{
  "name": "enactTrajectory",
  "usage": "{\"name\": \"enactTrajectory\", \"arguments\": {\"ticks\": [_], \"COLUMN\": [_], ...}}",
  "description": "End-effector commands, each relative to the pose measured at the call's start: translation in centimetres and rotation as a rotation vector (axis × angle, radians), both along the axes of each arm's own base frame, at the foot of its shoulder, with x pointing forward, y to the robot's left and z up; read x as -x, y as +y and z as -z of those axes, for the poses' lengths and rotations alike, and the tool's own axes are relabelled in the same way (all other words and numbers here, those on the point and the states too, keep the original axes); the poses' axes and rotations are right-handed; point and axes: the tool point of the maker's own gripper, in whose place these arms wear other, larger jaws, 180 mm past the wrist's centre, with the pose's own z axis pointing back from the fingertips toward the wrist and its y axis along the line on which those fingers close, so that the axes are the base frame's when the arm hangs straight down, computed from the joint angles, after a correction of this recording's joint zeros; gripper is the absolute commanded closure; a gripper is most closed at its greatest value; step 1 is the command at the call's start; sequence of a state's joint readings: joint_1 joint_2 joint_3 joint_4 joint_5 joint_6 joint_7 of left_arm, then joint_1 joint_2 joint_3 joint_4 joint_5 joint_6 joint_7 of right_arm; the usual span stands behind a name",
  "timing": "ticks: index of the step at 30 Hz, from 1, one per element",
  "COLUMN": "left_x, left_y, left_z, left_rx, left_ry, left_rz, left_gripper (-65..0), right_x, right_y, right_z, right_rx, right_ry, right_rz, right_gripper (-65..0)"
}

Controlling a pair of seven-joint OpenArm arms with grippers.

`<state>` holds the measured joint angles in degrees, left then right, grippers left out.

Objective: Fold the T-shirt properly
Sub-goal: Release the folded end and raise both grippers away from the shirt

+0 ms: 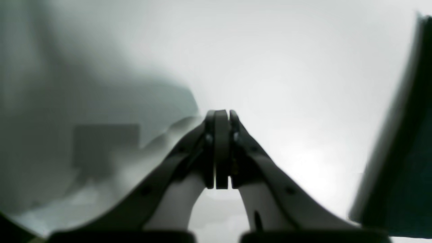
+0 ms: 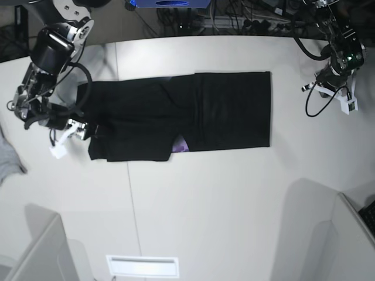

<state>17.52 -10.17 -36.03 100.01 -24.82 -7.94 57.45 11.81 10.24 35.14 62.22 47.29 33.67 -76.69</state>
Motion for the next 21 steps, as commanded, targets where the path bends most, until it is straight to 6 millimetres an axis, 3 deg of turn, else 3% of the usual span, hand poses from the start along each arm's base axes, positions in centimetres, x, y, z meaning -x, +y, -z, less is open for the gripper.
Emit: {"name": "enactTrajectory", "arguments": {"ticks": [1,4,8,12,15,21], "left_x": [-0.8,-1.3,-1.2,-1.4,-1.7,-2.3], "left_y": [0.8,0.7,0.6,-1.3,-1.8,-2.2], "left_z": [-1.1,-1.1,0.7,2.2,2.3,2.7], "left_rx": [-0.038,-0.025,0.015,0.043,0.048,0.064], "left_ry": [-0.033,-0.044,-0.008,0.029,0.03,0.033], "left_rz": [0.008,0.002,-0.022,0.034,0.048,0.054], "left_gripper": [0.0,0.0,0.0,0.0,0.0,0.0], "right_x": [2.2,2.6,2.7,3.2,3.3,3.4], "right_y": [-0.7,-0.7,-0.2,1.6,1.6,1.8], "right_z": [1.4,1.7,1.9,2.5,2.7,3.2], "right_rx": [0.062,0.062,0.057,0.075,0.073,0.064], "right_ry": [0.1,0.11,0.115,0.14,0.131,0.136], "right_rz": [-0.053,-0.053,-0.058,-0.151,-0.133,-0.124], "right_gripper": [-55.7,-55.7,-55.7,-55.5,-55.2,-40.8]}}
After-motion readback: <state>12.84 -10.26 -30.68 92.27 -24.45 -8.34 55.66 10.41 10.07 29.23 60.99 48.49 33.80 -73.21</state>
